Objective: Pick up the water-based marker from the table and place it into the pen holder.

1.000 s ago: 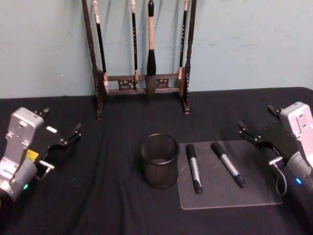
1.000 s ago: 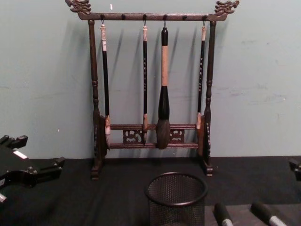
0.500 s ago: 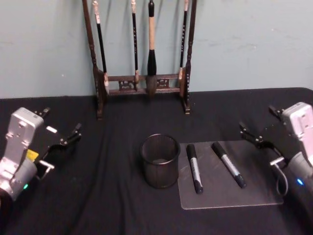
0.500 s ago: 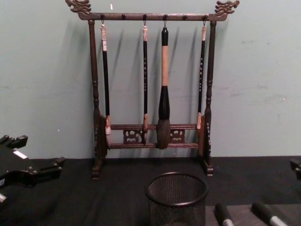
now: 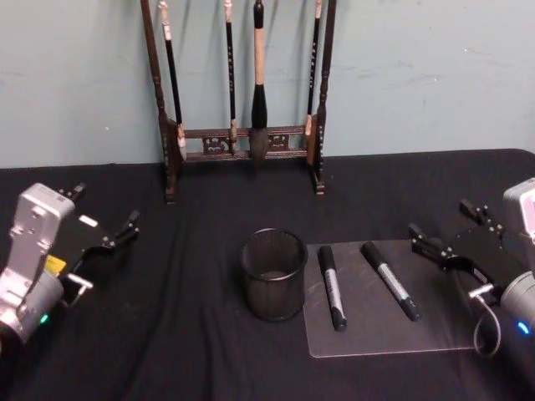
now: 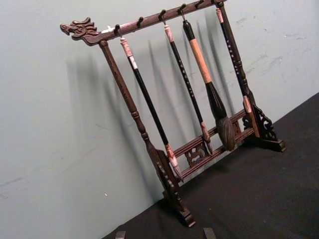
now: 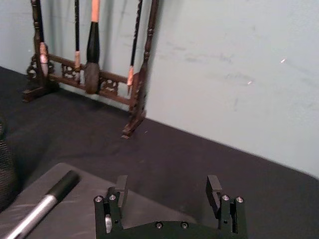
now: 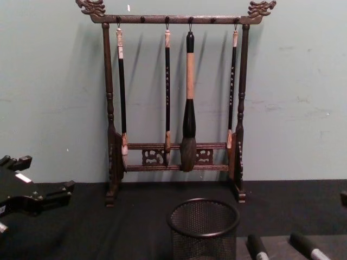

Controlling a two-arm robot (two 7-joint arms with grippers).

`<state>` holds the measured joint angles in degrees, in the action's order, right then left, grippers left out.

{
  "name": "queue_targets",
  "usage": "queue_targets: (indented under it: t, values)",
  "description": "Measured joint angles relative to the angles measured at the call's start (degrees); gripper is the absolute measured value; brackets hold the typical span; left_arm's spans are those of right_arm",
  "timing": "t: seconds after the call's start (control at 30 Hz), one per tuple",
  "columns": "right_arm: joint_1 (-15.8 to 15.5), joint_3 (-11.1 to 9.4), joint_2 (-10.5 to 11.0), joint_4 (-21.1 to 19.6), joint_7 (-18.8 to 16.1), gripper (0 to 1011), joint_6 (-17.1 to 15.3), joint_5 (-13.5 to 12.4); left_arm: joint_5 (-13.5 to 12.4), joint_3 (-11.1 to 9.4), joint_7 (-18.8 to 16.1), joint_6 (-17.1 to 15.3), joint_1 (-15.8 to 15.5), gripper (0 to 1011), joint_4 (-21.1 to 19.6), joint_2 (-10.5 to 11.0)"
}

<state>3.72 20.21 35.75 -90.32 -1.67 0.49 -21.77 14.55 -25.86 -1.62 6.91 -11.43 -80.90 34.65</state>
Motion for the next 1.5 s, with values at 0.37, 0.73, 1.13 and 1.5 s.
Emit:
queue_targets:
  t: [0.37,0.73,1.13,1.5]
  values:
    - [-0.2,-0.6,-1.5,-1.8,-3.9,1000,-7.6,-3.2,0.0,0.0,0.0,0.0,0.0,1009,0.0,0.0]
    - [1.1,0.2,-3.8,1.2,-7.0,1000,-9.8,-2.6,0.0,0.0,0.0,0.0,0.0,1009,0.0,0.0]
    - [2.1,0.7,-6.3,4.8,-9.0,1000,-10.4,-0.9,0.0,0.0,0.0,0.0,0.0,1009,0.0,0.0]
    - [2.6,0.7,-7.8,6.7,-10.5,1000,-10.5,0.9,0.0,0.0,0.0,0.0,0.0,1009,0.0,0.0]
